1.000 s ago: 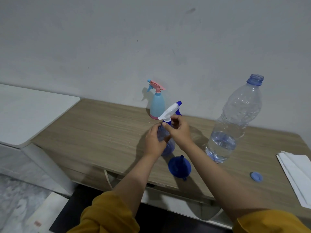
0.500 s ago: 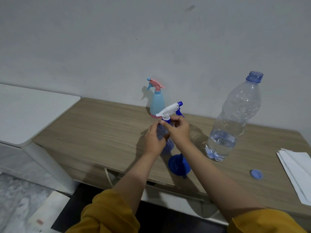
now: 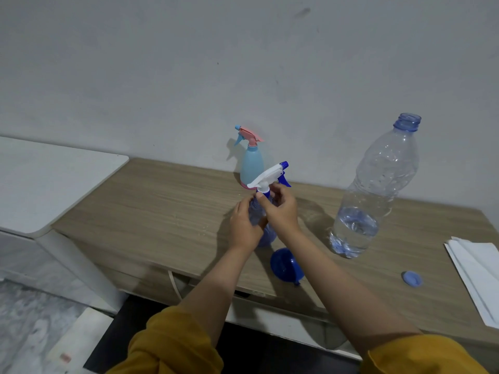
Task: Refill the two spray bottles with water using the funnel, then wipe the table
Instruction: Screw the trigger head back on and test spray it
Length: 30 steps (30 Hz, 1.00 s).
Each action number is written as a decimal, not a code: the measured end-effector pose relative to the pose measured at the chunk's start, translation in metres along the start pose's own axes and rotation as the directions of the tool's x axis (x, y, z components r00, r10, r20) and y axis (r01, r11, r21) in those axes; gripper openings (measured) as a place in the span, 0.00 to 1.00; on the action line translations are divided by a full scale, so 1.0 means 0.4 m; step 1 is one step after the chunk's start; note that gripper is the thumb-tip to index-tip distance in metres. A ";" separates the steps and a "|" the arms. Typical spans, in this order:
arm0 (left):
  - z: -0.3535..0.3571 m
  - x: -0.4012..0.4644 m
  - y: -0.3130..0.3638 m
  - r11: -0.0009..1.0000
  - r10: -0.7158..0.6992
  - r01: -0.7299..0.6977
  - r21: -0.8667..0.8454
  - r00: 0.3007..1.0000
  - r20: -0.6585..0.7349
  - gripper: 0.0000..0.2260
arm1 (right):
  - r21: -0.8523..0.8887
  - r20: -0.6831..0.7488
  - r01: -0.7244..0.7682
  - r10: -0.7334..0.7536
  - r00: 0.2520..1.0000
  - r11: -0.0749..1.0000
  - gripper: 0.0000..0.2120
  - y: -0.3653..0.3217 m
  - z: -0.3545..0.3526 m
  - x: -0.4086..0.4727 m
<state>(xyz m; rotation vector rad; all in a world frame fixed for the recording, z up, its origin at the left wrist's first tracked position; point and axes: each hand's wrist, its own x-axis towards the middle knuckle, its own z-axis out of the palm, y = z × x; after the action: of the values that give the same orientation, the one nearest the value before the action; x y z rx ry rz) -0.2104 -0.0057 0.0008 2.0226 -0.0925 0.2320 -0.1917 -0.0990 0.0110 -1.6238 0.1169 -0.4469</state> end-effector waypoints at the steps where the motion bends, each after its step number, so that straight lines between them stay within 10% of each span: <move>1: -0.001 0.001 0.000 1.000 0.000 0.000 -0.005 1.000 0.000 0.18 | -0.011 0.017 0.021 -0.021 1.000 1.000 0.12 0.001 -0.002 0.002; 21: -0.003 0.000 -0.002 0.999 0.025 -0.025 0.022 1.000 -0.007 0.19 | -0.154 -0.028 0.065 -0.070 0.997 0.986 0.08 -0.005 0.020 -0.003; 30: -0.012 0.018 -0.020 0.998 -0.051 0.051 -0.030 0.998 0.027 0.20 | -0.137 -0.261 0.060 -0.095 0.961 0.989 0.30 -0.025 0.013 -0.030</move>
<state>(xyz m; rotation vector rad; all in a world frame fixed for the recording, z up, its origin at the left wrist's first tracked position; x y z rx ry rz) -0.2024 0.0022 -0.0025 1.9954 -0.0604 0.1708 -0.2026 -0.0889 0.0181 -1.6914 0.2902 -0.7316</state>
